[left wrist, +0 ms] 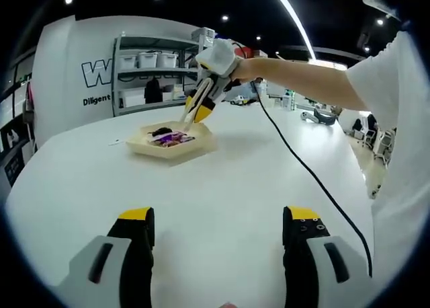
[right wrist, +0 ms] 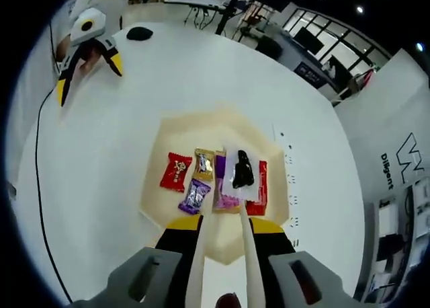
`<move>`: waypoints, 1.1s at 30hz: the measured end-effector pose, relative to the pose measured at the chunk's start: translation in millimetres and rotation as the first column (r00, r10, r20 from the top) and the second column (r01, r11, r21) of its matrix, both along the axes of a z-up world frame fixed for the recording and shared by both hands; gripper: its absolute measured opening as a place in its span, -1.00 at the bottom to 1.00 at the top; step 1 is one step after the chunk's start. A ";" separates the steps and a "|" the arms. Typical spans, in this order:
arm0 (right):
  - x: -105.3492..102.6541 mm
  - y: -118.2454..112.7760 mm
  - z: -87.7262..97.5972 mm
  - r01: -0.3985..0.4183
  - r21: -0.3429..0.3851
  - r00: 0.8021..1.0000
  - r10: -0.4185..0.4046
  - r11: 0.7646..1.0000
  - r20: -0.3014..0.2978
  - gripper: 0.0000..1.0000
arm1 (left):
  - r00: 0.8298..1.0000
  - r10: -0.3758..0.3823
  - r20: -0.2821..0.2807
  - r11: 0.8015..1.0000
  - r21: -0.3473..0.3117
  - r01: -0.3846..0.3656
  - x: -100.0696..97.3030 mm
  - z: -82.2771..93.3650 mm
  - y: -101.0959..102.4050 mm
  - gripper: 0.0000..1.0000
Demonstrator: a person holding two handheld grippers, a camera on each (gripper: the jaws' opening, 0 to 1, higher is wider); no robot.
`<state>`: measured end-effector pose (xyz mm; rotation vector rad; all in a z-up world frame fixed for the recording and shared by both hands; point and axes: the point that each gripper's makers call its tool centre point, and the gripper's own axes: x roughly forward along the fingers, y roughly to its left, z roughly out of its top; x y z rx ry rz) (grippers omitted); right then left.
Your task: Place the target food into the container with the food tongs after gripping and lifting it, then release it inside without dropping or visibly crushing the food.
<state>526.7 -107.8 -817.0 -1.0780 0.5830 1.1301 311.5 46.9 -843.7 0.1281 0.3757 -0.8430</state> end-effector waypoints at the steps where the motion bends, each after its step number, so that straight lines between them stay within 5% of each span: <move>1: -0.5 0.2 1.7 0.000 0.005 1.000 0.000 1.000 0.008 -0.65 | 1.000 -0.002 0.002 1.000 -0.001 0.002 -0.2 0.6 -0.8 0.52; 17: -23.3 4.0 12.9 0.013 0.144 1.000 -0.014 0.990 0.003 -0.65 | 1.000 -0.012 0.010 1.000 0.004 0.012 -4.0 2.3 -4.0 0.52; 33: -51.1 14.9 22.1 0.040 0.336 0.999 -0.027 0.941 -0.041 -0.64 | 1.000 -0.018 0.017 1.000 0.005 0.018 -8.5 4.3 -6.7 0.51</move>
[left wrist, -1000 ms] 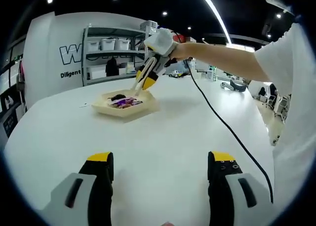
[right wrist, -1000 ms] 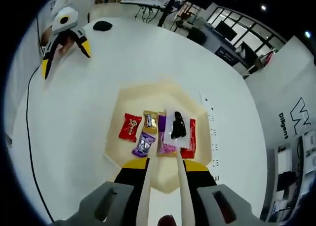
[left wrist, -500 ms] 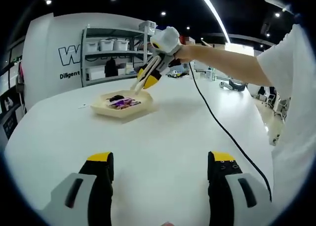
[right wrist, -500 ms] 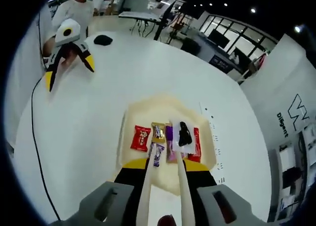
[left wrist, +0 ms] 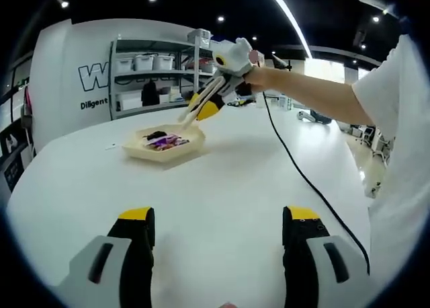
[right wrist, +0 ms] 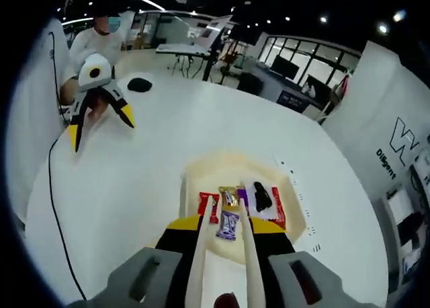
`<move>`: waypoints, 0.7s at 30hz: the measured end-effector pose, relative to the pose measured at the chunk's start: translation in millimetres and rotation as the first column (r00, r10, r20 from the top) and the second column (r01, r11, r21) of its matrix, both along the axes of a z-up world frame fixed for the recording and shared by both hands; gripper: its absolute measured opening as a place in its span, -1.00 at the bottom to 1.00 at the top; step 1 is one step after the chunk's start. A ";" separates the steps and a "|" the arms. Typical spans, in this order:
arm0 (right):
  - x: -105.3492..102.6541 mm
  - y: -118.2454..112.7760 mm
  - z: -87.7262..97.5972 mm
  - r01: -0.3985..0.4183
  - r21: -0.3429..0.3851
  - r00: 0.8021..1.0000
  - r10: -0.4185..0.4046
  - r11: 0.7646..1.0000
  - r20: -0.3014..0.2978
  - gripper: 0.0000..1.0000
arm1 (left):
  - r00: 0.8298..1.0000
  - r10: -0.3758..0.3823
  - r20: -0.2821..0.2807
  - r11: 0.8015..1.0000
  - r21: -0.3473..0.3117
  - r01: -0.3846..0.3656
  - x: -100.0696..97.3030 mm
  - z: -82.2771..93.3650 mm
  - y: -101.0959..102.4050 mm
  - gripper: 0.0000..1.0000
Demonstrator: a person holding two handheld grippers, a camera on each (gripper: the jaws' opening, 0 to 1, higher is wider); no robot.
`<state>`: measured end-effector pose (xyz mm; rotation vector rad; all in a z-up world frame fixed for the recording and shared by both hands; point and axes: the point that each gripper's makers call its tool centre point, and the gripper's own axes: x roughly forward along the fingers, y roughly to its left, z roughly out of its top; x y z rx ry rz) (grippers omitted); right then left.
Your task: Place the target food into the container with the food tongs after gripping and lifting it, then release it inside without dropping or visibly crushing the food.
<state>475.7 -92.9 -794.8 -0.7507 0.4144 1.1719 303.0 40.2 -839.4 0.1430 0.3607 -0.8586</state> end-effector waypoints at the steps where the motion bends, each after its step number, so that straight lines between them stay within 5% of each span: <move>1: -2.3 0.7 0.4 0.001 0.005 1.000 -0.001 1.000 0.001 -0.64 | 1.000 -0.001 0.000 1.000 0.000 0.001 -0.2 0.1 -0.1 0.51; 21: -32.2 13.2 2.6 0.005 0.154 1.000 -0.002 0.988 -0.022 -0.64 | 1.000 -0.003 0.007 1.000 0.005 0.003 -2.9 1.8 0.1 0.51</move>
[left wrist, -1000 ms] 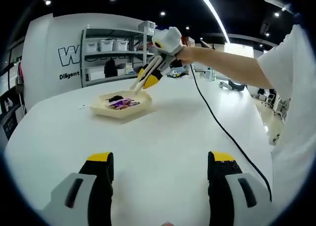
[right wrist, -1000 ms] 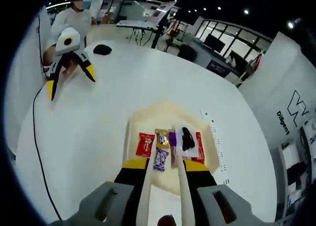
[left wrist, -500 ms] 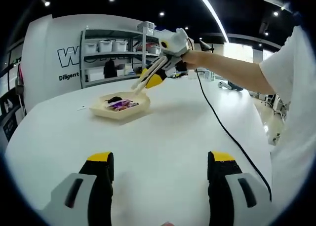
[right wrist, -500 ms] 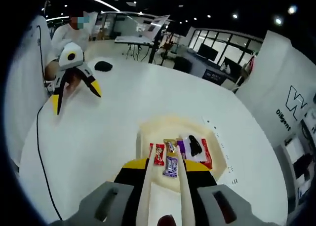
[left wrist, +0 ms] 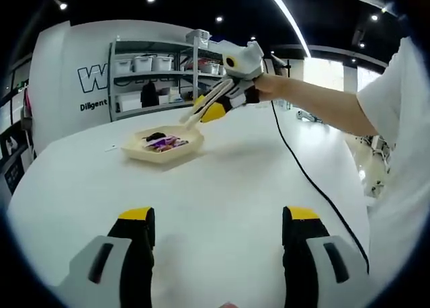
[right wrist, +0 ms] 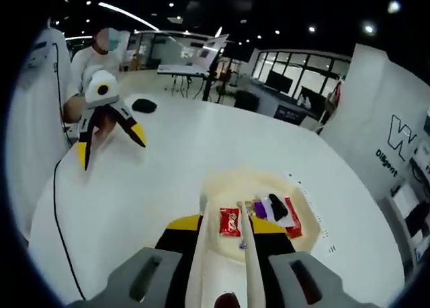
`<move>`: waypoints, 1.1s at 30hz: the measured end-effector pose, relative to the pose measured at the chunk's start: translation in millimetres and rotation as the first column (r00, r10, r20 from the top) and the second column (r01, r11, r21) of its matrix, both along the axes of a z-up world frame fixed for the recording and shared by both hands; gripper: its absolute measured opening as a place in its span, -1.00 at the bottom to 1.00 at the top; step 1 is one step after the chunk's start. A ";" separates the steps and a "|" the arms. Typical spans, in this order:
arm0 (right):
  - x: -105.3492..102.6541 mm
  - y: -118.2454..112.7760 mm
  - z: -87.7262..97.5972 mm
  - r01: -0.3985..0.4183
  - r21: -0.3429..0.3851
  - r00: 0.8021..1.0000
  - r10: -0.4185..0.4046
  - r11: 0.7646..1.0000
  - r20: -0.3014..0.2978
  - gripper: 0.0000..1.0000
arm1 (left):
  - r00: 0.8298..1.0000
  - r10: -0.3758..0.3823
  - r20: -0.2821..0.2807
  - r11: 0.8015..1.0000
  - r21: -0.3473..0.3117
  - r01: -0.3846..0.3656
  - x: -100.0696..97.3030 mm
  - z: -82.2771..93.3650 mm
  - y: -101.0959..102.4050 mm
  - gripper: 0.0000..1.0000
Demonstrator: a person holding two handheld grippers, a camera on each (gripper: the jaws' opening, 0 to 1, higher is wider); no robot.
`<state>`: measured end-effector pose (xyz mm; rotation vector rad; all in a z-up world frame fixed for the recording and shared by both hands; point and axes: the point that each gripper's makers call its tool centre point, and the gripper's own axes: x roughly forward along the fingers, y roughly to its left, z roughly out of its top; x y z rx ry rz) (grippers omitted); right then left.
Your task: Place the target food into the container with the food tongs after gripping and lifting it, then release it inside without dropping or visibly crushing the food.
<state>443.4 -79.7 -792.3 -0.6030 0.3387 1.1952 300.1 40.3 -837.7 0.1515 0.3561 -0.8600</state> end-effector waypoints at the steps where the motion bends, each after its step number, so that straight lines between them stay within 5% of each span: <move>1: -2.5 1.2 -0.7 -0.003 0.015 1.000 0.003 1.000 -0.006 -0.64 | 1.000 -0.001 -0.001 1.000 0.000 0.001 -0.1 -0.1 -0.1 0.51; 33: -63.1 22.7 -3.7 0.002 0.226 0.998 0.014 0.974 -0.066 -0.63 | 1.000 -0.012 0.008 1.000 0.005 0.012 3.1 2.4 -2.0 0.48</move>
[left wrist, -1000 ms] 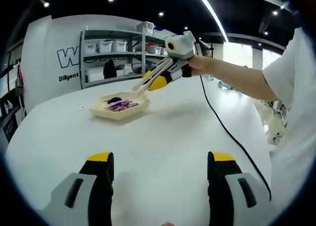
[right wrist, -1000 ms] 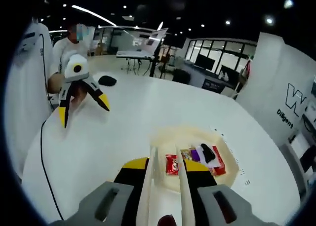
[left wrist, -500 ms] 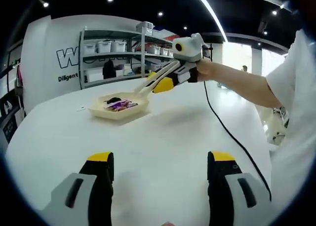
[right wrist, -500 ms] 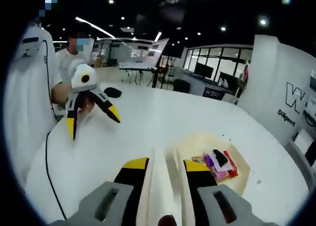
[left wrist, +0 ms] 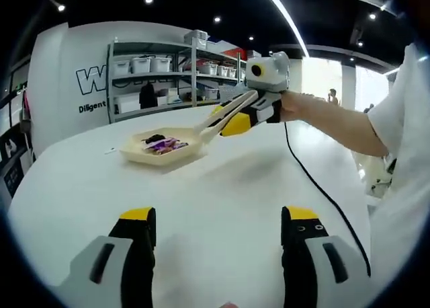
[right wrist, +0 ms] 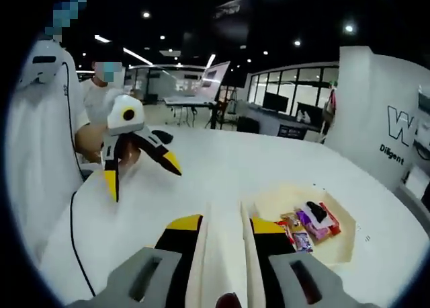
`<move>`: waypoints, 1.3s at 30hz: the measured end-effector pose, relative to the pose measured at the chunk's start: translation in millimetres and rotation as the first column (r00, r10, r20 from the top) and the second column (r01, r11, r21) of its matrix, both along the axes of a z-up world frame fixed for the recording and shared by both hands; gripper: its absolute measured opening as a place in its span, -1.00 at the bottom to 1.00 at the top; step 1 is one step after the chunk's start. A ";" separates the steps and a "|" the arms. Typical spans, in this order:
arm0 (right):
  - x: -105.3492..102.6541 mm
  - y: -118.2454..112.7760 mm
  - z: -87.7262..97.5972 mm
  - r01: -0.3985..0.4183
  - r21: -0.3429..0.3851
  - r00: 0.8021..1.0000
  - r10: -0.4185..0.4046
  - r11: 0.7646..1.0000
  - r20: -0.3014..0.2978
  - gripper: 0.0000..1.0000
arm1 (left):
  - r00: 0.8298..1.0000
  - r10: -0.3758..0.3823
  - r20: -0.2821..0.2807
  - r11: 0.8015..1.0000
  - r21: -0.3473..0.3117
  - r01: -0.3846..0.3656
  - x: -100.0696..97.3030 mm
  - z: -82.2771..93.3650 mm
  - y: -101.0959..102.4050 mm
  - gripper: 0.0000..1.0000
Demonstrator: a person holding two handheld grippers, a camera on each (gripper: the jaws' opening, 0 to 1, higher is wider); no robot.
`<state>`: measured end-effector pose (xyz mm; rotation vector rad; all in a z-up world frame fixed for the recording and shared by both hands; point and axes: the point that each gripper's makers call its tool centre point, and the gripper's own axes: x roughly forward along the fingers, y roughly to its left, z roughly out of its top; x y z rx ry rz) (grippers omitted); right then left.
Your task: Place the target food into the container with the food tongs after gripping and lifting it, then release it inside without dropping or visibly crushing the food.
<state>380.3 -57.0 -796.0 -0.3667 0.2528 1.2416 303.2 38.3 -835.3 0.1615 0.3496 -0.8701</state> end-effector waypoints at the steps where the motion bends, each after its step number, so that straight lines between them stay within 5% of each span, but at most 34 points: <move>1: -1.6 0.7 0.4 -0.001 0.007 1.000 0.001 1.000 0.000 -0.63 | 1.000 -0.001 0.000 1.000 0.001 0.001 0.0 -0.1 -0.2 0.48; 27: -54.5 19.1 -18.9 -0.012 0.153 0.994 0.029 0.988 -0.106 -0.62 | 1.000 -0.011 0.011 1.000 -0.003 0.011 -2.1 1.2 -2.0 0.40; 39: -73.6 27.6 -14.7 -0.034 0.220 0.987 0.067 0.975 -0.145 -0.62 | 0.999 -0.034 0.030 0.999 -0.032 0.035 -4.7 7.5 -4.4 0.18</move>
